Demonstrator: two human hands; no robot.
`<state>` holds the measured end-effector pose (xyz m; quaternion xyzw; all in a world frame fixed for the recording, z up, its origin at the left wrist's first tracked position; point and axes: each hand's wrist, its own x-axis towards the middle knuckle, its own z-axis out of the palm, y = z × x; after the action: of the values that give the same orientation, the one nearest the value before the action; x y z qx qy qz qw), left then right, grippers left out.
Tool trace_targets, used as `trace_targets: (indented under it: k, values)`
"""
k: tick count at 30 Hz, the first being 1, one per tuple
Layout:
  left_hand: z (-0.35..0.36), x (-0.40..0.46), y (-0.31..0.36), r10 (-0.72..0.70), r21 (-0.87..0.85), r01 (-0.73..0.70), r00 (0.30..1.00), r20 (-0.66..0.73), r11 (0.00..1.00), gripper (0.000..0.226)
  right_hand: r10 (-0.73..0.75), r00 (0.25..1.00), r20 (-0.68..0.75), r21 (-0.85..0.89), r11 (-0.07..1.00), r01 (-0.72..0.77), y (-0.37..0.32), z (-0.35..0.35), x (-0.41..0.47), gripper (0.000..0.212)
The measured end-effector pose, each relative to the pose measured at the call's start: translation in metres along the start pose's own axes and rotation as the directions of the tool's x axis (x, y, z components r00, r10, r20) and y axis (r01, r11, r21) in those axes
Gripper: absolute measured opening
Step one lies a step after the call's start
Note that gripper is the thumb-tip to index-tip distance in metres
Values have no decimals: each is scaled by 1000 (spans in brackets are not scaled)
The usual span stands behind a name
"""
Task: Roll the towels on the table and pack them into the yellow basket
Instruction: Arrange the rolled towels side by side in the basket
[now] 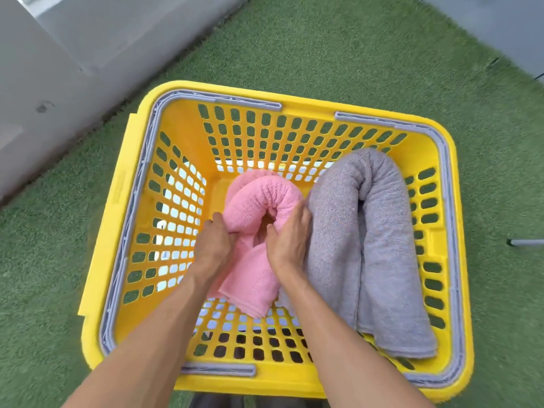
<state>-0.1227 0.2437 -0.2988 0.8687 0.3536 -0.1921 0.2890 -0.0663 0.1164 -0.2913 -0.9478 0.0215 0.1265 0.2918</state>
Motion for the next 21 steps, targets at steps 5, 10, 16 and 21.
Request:
trace_targets:
  k: [5,10,16,21]
  values:
    - [-11,-5,-11,-70,-81,67,997,-31,994,32,-53,994,100,158,987,36,8,2,-2,99]
    - [-28,-15,-13,-93,-174,93,996,6,980,35,65,968,241,83,993,-88,3,-1,6,87]
    - [-68,-61,7,-15,-434,-13,998,-61,901,39,-232,944,236,300,941,156,-49,-45,-3,67]
    - [-103,-95,38,113,-493,-94,994,9,865,30,-228,970,79,360,914,186,-53,-108,-19,77]
